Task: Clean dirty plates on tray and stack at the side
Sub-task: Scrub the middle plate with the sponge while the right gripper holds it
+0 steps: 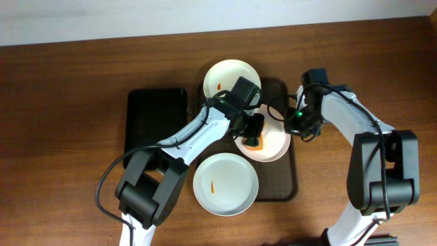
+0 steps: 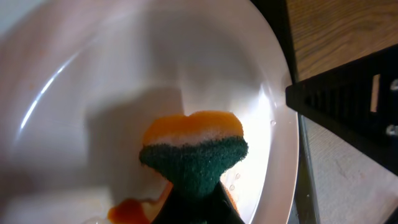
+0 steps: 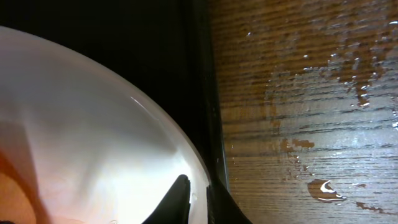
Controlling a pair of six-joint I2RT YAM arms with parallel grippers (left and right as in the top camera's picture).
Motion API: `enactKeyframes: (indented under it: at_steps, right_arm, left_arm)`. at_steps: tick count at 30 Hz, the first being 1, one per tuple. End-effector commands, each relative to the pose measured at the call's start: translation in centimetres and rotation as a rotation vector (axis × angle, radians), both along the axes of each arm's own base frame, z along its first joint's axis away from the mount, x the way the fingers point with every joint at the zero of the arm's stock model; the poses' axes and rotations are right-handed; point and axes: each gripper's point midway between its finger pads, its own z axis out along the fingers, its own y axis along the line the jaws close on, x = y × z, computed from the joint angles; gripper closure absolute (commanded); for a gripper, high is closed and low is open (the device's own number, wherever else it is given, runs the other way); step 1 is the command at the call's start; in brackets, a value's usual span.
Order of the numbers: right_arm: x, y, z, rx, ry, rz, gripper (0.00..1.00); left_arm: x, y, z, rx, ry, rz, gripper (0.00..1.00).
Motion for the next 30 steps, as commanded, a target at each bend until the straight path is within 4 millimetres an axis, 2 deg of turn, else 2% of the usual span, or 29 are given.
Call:
enactKeyframes:
  at_steps: [1, 6, 9, 10, 11, 14, 16, 18, 21, 23, 25, 30]
  right_arm:
    - [-1.8, 1.0, -1.9, 0.042, 0.061, 0.034, 0.87]
    - [-2.0, 1.3, -1.7, 0.061, 0.072, 0.035, 0.79]
    - [-1.7, 1.6, -1.7, 0.054, 0.057, 0.042, 0.89]
    - [-1.4, 1.8, -1.7, 0.054, 0.048, 0.025, 0.92]
    - [-1.3, 1.9, -1.7, 0.054, 0.047, 0.026, 0.93]
    - [-1.3, 1.9, -1.7, 0.054, 0.047, 0.027, 0.94]
    - [-1.3, 1.9, -1.7, 0.054, 0.047, 0.026, 0.94]
    - [-1.3, 1.9, -1.7, 0.054, 0.047, 0.026, 0.94]
    - [-1.4, 1.9, -1.7, 0.054, 0.049, 0.026, 0.94]
    - [-1.4, 1.9, -1.7, 0.055, 0.049, 0.025, 0.94]
    - [-1.4, 1.9, -1.7, 0.055, 0.05, 0.019, 0.95]
    - [-1.4, 1.9, -1.7, 0.055, 0.053, 0.019, 0.95]
  left_arm:
    - [0.4, 1.4, -0.5, 0.084, -0.014, 0.037, 1.0]
    - [0.8, 2.0, -0.6, 0.099, -0.018, 0.054, 1.0]
    - [1.0, 2.0, -0.6, 0.094, -0.021, 0.058, 1.0]
    - [1.1, 1.4, -0.3, 0.065, -0.028, 0.057, 1.0]
    - [0.9, 0.2, 0.2, 0.017, -0.025, 0.04, 1.0]
    - [1.1, -0.2, 0.3, 0.007, -0.041, 0.035, 1.0]
    - [1.4, -0.5, -0.8, 0.008, -0.045, 0.028, 1.0]
    - [1.1, -0.2, -3.4, 0.042, -0.009, 0.019, 1.0]
    - [1.3, 0.9, -5.7, 0.081, 0.022, 0.039, 1.0]
    - [2.6, 3.3, -6.3, 0.212, -0.045, 0.09, 1.0]
    - [3.3, 4.1, -6.1, 0.285, -0.111, 0.074, 1.0]
    - [6.0, 8.4, -5.0, 0.57, -0.302, 0.092, 1.0]
